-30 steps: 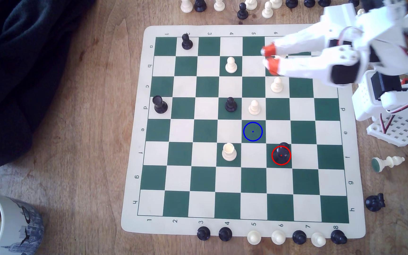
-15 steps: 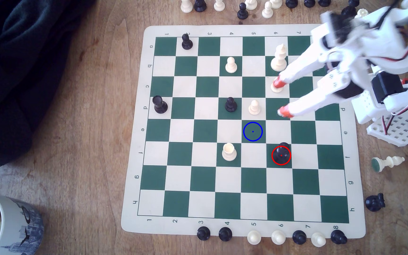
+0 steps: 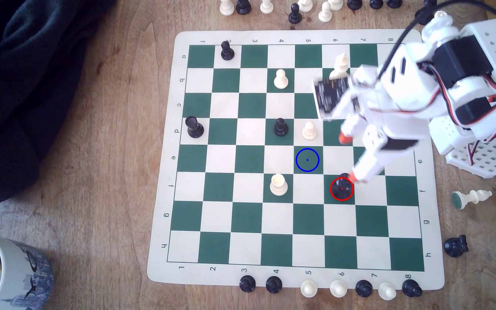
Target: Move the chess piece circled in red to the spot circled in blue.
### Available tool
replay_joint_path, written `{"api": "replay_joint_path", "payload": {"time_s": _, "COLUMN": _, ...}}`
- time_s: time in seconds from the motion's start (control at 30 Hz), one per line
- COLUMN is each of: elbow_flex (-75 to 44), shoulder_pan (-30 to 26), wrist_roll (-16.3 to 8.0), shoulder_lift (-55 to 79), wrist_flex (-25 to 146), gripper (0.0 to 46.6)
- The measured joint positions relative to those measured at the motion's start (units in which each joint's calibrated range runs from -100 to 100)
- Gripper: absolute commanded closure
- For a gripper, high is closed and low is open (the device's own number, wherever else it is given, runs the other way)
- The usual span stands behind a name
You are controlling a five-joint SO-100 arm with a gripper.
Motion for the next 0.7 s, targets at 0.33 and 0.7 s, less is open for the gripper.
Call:
{"api": "replay_joint_path", "payload": {"time_s": 0.33, "elbow_flex": 2.71, "shoulder_pan": -1.25, "wrist_roll": 0.59, "shoulder_lift": 3.94, "wrist_flex": -0.64, "gripper": 25.3}}
{"api": "replay_joint_path", "payload": {"time_s": 0.7, "elbow_flex": 7.23, "shoulder_pan": -4.57, "wrist_roll": 0.88, "shoulder_lift": 10.72, "wrist_flex": -3.75, "gripper": 26.3}}
